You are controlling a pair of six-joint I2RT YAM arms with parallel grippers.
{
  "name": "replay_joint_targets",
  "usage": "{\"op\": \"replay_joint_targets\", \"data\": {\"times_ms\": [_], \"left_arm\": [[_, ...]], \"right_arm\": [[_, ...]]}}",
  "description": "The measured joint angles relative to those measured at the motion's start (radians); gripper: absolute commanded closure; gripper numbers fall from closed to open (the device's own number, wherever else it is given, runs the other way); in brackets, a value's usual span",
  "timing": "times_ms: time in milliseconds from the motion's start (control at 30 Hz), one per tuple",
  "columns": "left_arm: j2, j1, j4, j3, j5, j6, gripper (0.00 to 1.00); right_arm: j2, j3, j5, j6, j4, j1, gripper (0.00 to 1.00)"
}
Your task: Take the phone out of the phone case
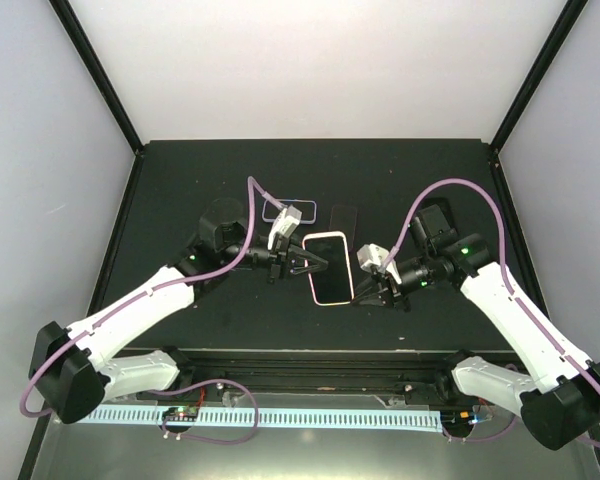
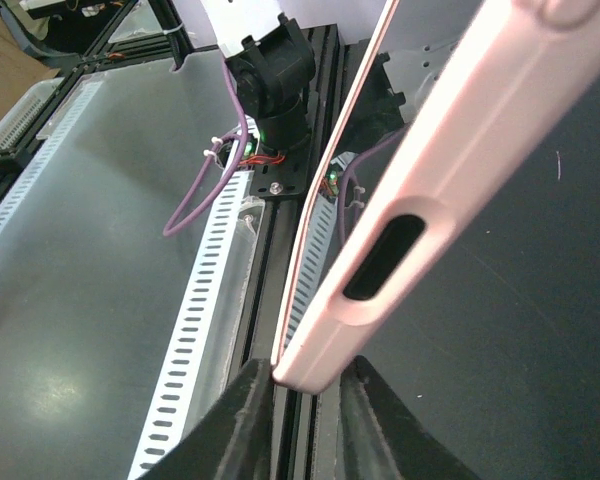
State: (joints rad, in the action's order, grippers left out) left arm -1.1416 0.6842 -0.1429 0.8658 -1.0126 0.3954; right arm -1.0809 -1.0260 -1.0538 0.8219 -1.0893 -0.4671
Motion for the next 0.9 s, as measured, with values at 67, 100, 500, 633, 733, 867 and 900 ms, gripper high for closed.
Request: {"op": "replay_joint_targets", "data": {"times_ms": [67,100,500,633,733,867,900], "left_arm": [[-0.003,-0.003,-0.004,0.000,-0.005,0.004,0.98],[-0.005,-0.003,-0.007,0.000,-0.009,0.006,0.99],[-0.051,-0.007,-0.062,0.003,-0.065,0.073,0.98],[-0.065,-0.014,-0.124,0.003,-0.089,0.142,0.98],[-0.065,-0.017,-0.151,0.003,-0.099,0.188,0.98],[-0.066,-0.017,-0.171,0.003,-0.105,0.227,0.99],[-0.066,-0.015,-0.174,0.003,-0.118,0.237,0.98]], "right_arm": [[0.000,0.000,0.001,-0.003,0.001,-0.002,0.87],[0.000,0.000,0.002,-0.001,0.000,-0.003,0.88],[-0.009,-0.042,0.064,0.071,-0.073,-0.028,0.90],[-0.017,-0.092,0.098,0.123,-0.119,-0.037,0.90],[-0.013,-0.114,0.129,0.163,-0.131,-0.042,0.90],[-0.016,-0.128,0.157,0.198,-0.132,-0.044,0.87],[-0.021,-0.135,0.163,0.210,-0.130,-0.043,0.87]]}}
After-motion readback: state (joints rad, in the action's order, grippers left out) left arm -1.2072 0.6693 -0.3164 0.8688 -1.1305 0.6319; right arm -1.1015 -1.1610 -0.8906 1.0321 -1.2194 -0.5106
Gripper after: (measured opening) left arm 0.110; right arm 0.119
